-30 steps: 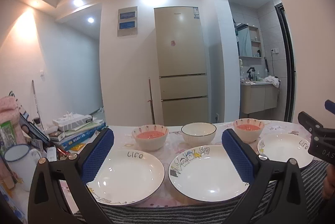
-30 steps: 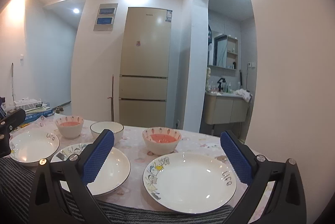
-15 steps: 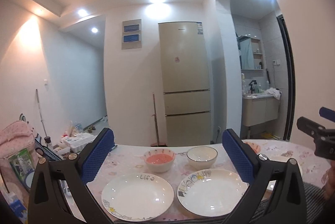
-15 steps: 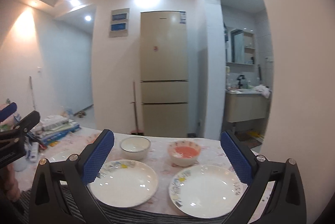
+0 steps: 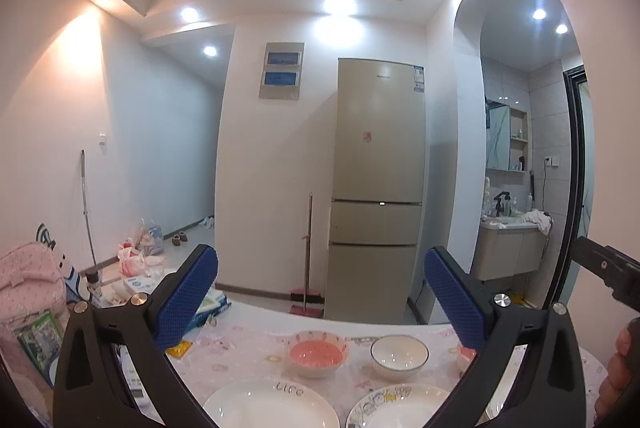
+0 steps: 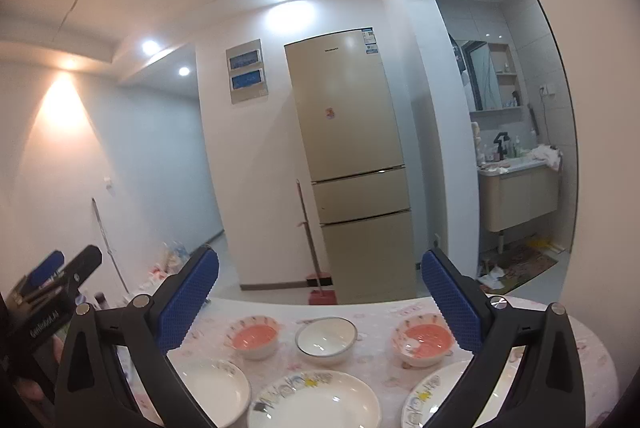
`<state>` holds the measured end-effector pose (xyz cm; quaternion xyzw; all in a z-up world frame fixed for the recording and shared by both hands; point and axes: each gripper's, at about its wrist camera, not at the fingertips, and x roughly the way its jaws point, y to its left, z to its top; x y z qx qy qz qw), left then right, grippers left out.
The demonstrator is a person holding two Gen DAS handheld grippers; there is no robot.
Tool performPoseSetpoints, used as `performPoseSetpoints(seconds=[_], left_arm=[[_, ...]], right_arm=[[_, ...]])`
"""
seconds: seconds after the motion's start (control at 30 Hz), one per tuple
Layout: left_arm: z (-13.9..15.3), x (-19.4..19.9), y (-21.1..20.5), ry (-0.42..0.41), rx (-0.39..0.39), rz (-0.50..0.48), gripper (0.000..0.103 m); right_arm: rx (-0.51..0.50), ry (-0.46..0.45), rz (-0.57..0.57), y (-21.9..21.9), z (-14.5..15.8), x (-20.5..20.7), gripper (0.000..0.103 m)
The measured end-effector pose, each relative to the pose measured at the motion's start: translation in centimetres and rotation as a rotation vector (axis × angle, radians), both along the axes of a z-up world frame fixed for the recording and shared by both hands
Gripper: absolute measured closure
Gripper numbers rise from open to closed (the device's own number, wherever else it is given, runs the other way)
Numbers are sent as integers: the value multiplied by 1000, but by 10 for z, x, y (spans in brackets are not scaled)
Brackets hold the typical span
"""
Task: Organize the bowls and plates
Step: 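Move the left gripper toward one pink bowl while the right gripper approaches another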
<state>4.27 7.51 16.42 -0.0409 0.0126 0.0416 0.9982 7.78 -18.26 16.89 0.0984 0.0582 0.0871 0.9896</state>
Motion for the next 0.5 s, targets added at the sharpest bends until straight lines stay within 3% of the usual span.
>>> performPoseSetpoints(seconds=[0.3, 0.5], left_arm=[[43, 23, 8, -8, 40, 24, 0], [63, 59, 23, 11, -7, 56, 0]], right_arm=[[16, -99, 20, 27, 48, 26, 0], [112, -103, 22, 39, 73, 63, 0]])
